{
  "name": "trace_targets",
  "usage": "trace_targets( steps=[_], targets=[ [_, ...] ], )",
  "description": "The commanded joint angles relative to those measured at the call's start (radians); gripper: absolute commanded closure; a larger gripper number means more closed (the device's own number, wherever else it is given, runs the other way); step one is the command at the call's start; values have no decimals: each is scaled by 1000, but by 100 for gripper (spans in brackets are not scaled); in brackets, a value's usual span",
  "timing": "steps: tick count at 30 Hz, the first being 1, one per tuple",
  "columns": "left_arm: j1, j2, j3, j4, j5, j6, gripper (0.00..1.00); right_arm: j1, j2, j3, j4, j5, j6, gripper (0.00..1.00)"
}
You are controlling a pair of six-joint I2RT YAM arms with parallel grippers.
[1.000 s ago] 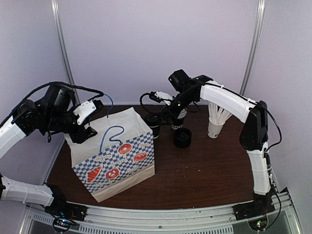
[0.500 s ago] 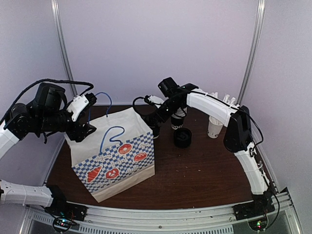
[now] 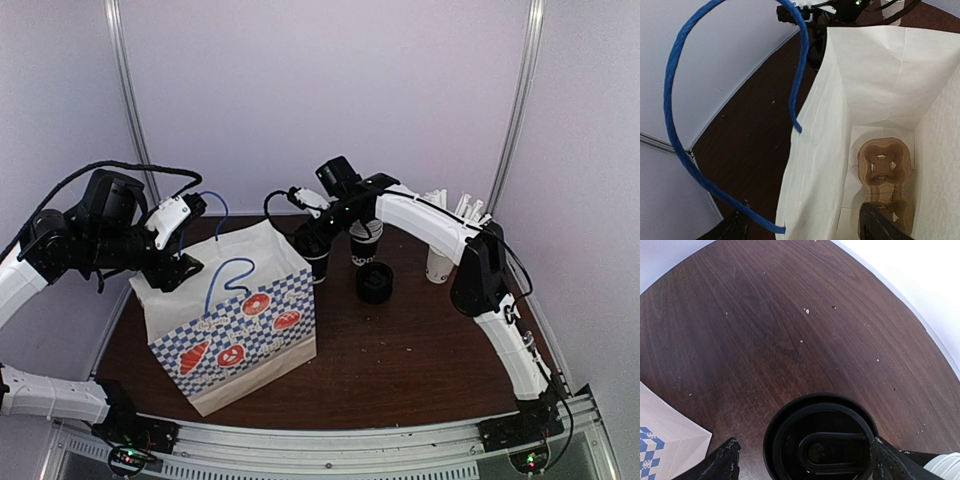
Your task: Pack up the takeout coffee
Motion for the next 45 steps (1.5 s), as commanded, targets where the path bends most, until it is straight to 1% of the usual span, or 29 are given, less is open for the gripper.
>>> trace_targets(
  steps=[1,9,15,20,30,34,39,45],
  targets=[
    [6,5,7,61,20,1,26,8,40,23,7,31,29,11],
    [6,24,17,65,35,13,26,14,32,12,4,53,28,17],
    [6,21,17,68,37,20,26,21,-12,-9,6,52,15,11],
    [6,14,-4,88,62,15,26,21,-29,3,4,81,24,12],
    [6,17,1,87,61,14,26,20,-45,3,3,101,17,12],
    [6,23,3,87,66,16,26,17,-46,-13,4,90,32,12],
    [6,25,2,89,75,15,26,16,-52,-14,1,25,47,7],
    [6,19,6,79,82,11,26,15,-63,-14,0,49,48,7]
  ],
)
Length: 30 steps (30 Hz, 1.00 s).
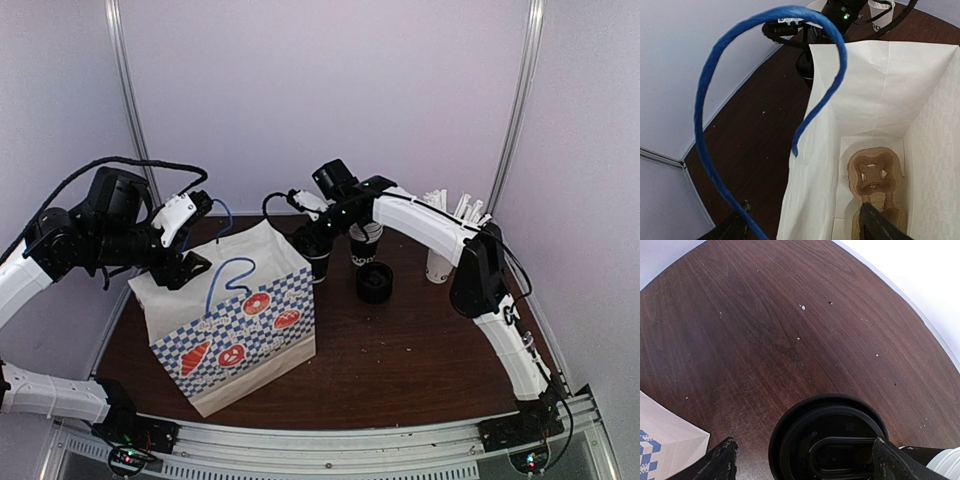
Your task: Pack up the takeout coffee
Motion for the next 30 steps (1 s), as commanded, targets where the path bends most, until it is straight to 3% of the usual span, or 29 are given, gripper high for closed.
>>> trace_targets(
  steps=[1,8,17,25,30],
  targets=[
    [6,-7,7,31,19,4,26,1,-73,-12,-16,7,14,8],
    [6,-12,-5,36,14,-2,26,-1,-73,-21,-19,54,8,12],
    [6,0,-5,45,22,4,26,-1,-80,-81,-19,60,0,10],
    [6,-5,-10,45,24,-6,26,-2,-65,-70,-9,58,-1,13],
    [6,-6,-16,45,22,-7,26,-1,-45,-37,-5,54,-3,10]
  ],
)
